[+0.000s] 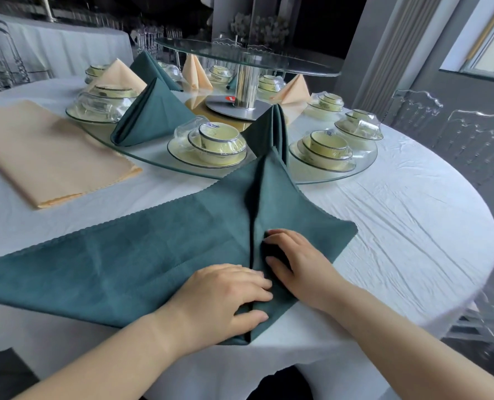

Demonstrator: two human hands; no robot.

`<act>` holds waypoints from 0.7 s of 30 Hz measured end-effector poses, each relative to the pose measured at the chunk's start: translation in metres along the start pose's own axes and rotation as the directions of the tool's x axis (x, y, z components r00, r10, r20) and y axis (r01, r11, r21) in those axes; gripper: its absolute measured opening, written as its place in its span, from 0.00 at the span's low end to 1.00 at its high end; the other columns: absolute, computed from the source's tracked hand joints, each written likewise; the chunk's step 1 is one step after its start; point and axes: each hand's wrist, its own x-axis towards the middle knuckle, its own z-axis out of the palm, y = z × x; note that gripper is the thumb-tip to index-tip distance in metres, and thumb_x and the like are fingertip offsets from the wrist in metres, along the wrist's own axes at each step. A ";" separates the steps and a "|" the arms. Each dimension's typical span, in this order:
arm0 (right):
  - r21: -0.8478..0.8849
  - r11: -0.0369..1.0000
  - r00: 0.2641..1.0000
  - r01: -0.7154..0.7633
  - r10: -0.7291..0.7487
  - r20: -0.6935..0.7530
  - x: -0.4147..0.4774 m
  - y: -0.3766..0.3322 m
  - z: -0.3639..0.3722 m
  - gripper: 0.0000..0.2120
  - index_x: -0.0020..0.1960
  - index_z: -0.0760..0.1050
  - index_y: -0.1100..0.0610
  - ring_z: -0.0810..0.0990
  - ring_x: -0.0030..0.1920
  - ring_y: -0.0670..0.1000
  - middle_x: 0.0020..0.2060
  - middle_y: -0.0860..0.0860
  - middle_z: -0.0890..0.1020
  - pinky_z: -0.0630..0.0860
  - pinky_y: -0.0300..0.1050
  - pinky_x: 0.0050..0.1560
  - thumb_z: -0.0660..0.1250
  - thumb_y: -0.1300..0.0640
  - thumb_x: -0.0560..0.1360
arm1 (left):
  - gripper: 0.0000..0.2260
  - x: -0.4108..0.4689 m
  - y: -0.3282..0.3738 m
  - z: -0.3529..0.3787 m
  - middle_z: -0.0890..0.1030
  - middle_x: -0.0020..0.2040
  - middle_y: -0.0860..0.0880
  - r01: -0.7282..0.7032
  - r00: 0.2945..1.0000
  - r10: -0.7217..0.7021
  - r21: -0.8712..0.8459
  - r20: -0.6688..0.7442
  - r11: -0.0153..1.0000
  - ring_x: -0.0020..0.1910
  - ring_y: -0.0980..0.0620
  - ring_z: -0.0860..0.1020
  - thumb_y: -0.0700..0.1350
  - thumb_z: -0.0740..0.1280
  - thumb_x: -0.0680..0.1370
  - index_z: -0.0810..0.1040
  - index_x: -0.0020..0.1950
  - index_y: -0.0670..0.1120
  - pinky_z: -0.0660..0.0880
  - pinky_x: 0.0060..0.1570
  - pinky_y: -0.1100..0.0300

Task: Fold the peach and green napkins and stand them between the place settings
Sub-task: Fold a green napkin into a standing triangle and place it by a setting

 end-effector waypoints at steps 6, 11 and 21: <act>-0.127 0.975 0.981 -0.185 0.190 0.028 0.014 0.059 -0.019 0.17 0.62 0.70 0.62 0.68 0.66 0.54 0.64 0.55 0.72 0.57 0.39 0.64 0.57 0.54 0.78 | 0.15 -0.002 -0.001 0.001 0.83 0.44 0.61 0.002 1.000 -0.002 0.007 -0.019 1.000 0.47 0.65 0.78 0.58 0.58 0.67 0.83 0.40 0.55 0.67 0.54 0.68; -0.228 0.854 0.881 -0.467 0.429 -0.197 0.012 0.096 -0.038 0.17 0.64 0.68 0.62 0.66 0.65 0.59 0.64 0.58 0.71 0.57 0.43 0.63 0.61 0.58 0.77 | 0.14 -0.003 -0.001 0.000 0.83 0.45 0.59 -0.011 1.000 0.011 0.019 -0.017 1.000 0.47 0.63 0.78 0.57 0.60 0.67 0.83 0.40 0.54 0.68 0.52 0.68; -0.098 0.943 0.924 0.317 -0.330 -0.190 -0.065 -0.026 -0.019 0.15 0.45 0.78 0.53 0.78 0.47 0.42 0.45 0.45 0.84 0.71 0.32 0.55 0.55 0.48 0.79 | 0.12 -0.047 -0.001 -0.046 0.81 0.50 0.55 -0.018 0.982 0.022 0.026 -0.188 1.000 0.53 0.59 0.75 0.55 0.53 0.80 0.74 0.50 0.54 0.67 0.59 0.67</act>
